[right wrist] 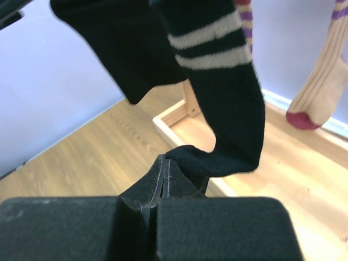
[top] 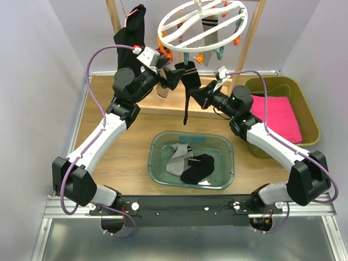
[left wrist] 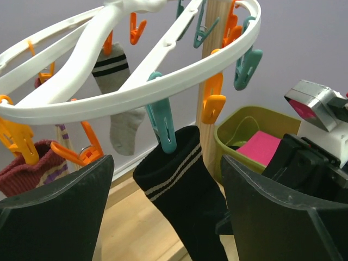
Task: Remove the socks clipped to the hanger
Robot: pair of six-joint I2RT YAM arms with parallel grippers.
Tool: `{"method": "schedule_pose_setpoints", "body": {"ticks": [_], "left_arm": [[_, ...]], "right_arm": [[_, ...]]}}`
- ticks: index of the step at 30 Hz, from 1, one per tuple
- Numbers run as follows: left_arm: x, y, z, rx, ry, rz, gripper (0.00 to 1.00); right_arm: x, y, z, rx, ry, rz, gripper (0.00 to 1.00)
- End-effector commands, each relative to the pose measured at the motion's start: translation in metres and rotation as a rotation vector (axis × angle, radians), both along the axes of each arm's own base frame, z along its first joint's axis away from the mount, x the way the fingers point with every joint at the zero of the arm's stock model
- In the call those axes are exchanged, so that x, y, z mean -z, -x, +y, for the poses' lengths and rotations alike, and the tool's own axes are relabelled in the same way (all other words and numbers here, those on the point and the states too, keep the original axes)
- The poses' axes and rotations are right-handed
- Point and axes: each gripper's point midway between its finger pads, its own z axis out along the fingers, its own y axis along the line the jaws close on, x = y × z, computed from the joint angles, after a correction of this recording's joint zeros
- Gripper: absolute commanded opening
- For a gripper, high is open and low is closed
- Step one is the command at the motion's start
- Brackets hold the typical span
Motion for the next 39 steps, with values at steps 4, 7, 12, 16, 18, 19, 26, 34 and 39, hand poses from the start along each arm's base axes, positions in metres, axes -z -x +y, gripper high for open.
{"method": "schedule_pose_setpoints", "body": {"ticks": [4, 7, 12, 16, 18, 19, 26, 34, 39], "left_arm": [[-0.018, -0.003, -0.003, 0.118, 0.021, -0.06, 0.89], [-0.021, -0.001, -0.008, 0.192, 0.019, -0.076, 0.9], [-0.017, -0.012, -0.017, 0.256, 0.024, -0.042, 0.89], [-0.011, -0.023, -0.022, 0.274, 0.061, 0.025, 0.87], [-0.009, -0.03, -0.023, 0.268, 0.085, 0.056, 0.86], [-0.009, -0.031, -0.024, 0.269, 0.093, 0.063, 0.86], [-0.021, -0.033, -0.037, 0.354, 0.164, 0.08, 0.86], [-0.031, -0.036, -0.042, 0.367, 0.237, 0.093, 0.74], [-0.043, -0.031, -0.045, 0.368, 0.269, 0.078, 0.49]], "right_arm": [[0.022, 0.026, 0.0, -0.074, 0.079, 0.07, 0.01], [0.021, 0.029, -0.002, -0.079, 0.09, 0.067, 0.01], [0.014, 0.037, -0.003, -0.095, 0.09, 0.056, 0.01], [0.004, 0.043, -0.006, -0.101, 0.082, 0.045, 0.01], [0.002, 0.047, -0.005, -0.113, 0.084, 0.044, 0.01], [0.002, 0.047, -0.007, -0.112, 0.085, 0.043, 0.01], [0.002, 0.055, -0.009, -0.121, 0.093, 0.049, 0.01], [0.003, 0.061, -0.015, -0.114, 0.101, 0.056, 0.01], [0.013, 0.065, -0.019, -0.1, 0.115, 0.084, 0.01]]}}
